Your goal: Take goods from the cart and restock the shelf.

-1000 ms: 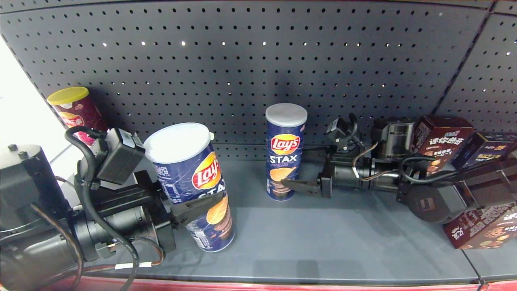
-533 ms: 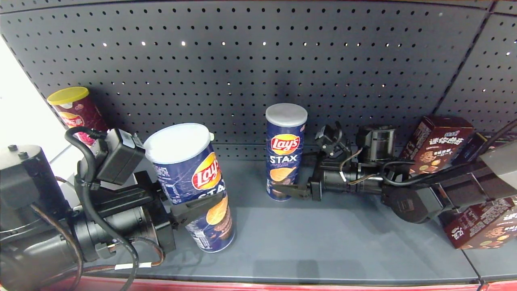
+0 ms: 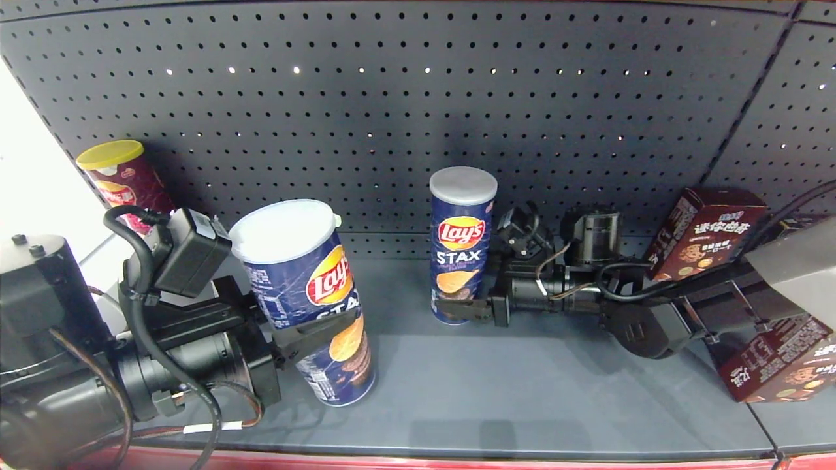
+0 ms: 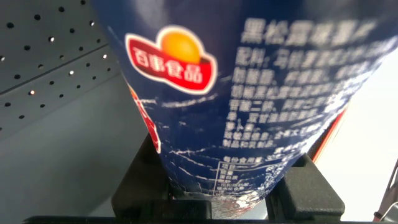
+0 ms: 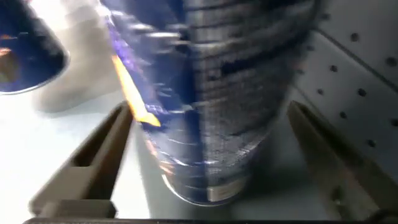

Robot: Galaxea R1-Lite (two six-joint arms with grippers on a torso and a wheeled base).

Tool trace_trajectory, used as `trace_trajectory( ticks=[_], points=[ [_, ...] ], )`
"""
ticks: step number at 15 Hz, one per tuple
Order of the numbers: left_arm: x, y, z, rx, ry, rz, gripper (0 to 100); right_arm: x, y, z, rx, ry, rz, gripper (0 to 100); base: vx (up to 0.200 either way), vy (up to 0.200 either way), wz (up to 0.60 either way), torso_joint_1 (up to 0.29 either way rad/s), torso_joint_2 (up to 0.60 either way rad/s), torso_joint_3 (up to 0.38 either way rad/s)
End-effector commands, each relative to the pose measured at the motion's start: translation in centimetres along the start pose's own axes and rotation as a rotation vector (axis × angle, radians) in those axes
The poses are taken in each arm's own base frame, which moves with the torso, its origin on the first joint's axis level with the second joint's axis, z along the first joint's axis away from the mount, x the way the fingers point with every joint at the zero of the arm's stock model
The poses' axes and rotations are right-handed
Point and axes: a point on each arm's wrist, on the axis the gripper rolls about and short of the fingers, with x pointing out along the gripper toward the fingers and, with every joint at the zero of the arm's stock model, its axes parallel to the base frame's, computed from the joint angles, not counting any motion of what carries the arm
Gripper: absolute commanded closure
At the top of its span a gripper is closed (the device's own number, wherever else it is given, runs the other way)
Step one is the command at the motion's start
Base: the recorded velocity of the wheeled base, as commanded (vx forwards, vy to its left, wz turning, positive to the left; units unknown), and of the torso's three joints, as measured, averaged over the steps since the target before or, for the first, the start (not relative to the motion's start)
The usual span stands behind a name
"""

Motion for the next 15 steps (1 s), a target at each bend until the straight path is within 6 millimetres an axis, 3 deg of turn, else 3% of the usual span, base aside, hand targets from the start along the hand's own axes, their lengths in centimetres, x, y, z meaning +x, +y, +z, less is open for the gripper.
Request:
trace_trajectory(
  ticks=[1,7,10,15],
  points=[
    [-0.1,0.0,-0.2,-0.003,0.007,0.001,100,0.2,-0.1,-0.3,0.004,0.002,0.009,100,0.000,0.000,0.00,0.000,0.00,0.000],
    [-0.1,0.0,-0.4,-0.005,0.011,0.002,100,-0.3,0.3,-0.1,0.004,0.003,0.008,100,0.000,0.000,0.00,0.000,0.00,0.000],
    [-0.4,-0.1,-0.1,-0.002,0.000,0.004,100,-1.4,0.9,1.4,-0.015,-0.019,0.002,100,0.000,0.000,0.00,0.000,0.00,0.000],
    [-0.8,-0.3,0.3,0.001,-0.020,0.003,100,-3.9,3.9,2.2,-0.037,-0.042,0.016,100,0.000,0.000,0.00,0.000,0.00,0.000]
  ],
)
